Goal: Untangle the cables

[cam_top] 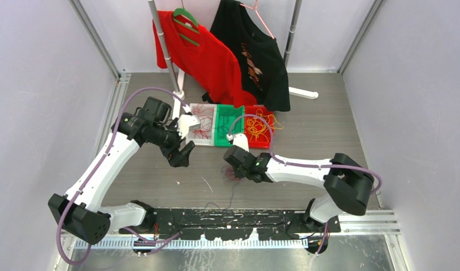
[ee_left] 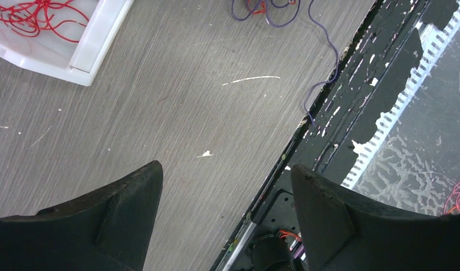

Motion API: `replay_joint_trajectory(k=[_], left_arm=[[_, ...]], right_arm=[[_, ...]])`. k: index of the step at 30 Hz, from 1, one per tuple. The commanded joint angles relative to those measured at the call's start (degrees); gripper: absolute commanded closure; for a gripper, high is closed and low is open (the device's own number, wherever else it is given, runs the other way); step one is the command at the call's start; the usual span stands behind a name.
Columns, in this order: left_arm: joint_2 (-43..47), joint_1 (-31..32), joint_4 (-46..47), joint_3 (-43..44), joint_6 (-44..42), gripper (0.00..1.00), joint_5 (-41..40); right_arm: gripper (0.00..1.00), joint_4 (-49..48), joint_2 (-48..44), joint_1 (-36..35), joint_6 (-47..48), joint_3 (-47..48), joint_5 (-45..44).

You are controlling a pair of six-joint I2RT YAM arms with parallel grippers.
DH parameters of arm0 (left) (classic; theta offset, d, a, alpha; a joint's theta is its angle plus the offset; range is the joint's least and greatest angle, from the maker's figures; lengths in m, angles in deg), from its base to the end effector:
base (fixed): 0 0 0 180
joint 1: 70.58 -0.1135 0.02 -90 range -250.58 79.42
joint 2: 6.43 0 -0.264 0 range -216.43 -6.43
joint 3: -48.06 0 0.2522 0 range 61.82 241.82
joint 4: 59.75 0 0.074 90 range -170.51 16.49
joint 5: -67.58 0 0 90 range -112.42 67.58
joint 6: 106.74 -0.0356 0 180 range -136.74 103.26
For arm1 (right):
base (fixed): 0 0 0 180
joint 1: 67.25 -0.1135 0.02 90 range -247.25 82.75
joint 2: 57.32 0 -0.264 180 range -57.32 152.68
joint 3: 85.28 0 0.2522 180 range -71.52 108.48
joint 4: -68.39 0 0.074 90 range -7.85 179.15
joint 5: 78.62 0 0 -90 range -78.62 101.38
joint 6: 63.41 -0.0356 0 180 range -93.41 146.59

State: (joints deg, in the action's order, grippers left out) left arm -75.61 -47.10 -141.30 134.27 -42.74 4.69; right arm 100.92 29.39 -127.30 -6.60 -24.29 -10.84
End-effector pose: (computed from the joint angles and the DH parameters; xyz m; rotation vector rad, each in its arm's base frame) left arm 0.1887 -0.0997 0.3387 1.2278 2.3228 -0.6193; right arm 0.1556 0.2431 0.1767 -0.4416 2.4462 0.1782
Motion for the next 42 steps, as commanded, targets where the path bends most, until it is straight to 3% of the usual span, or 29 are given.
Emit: replay_joint_trajectory(k=[1,14,18,24,30,33,38,42], left_arm=[[0.6,-0.3,1.1,3.0,0.1,0.18,3.0],[-1.8,-0.2,6.9,2.3,7.7,0.35,15.2],[-2.4,0.0,9.2,0.4,9.2,0.35,14.5],[-1.6,0.1,11.3,-0.7,9.2,0.23,13.3],[1.7,0.1,11.1,-0.1,7.4,0.22,15.1],[1.8,0.1,11.6,0.0,7.3,0.28,13.7],[1.7,-0.3,14.6,-0.1,9.1,0.47,10.1],[1.8,-0.4,16.0,-0.4,11.2,0.54,10.3]], right_arm=[[0.90,-8.0,-7.3,-0.2,-2.8,3.9,2.4],[0.93,-24.6,-12.7,2.0,-8.9,2.6,17.3],[0.93,-28.7,-12.6,3.5,-12.5,2.1,21.2],[0.96,-37.1,-12.5,7.6,-19.4,-0.8,28.1],[0.96,-41.3,-11.8,10.1,-23.1,-2.6,34.5],[0.96,-44.2,-11.4,10.6,-25.0,-3.8,36.8],[0.97,-47.7,-10.9,10.8,-27.5,-5.1,40.1],[0.97,-49.3,-11.7,10.9,-28.4,-6.1,40.9]])
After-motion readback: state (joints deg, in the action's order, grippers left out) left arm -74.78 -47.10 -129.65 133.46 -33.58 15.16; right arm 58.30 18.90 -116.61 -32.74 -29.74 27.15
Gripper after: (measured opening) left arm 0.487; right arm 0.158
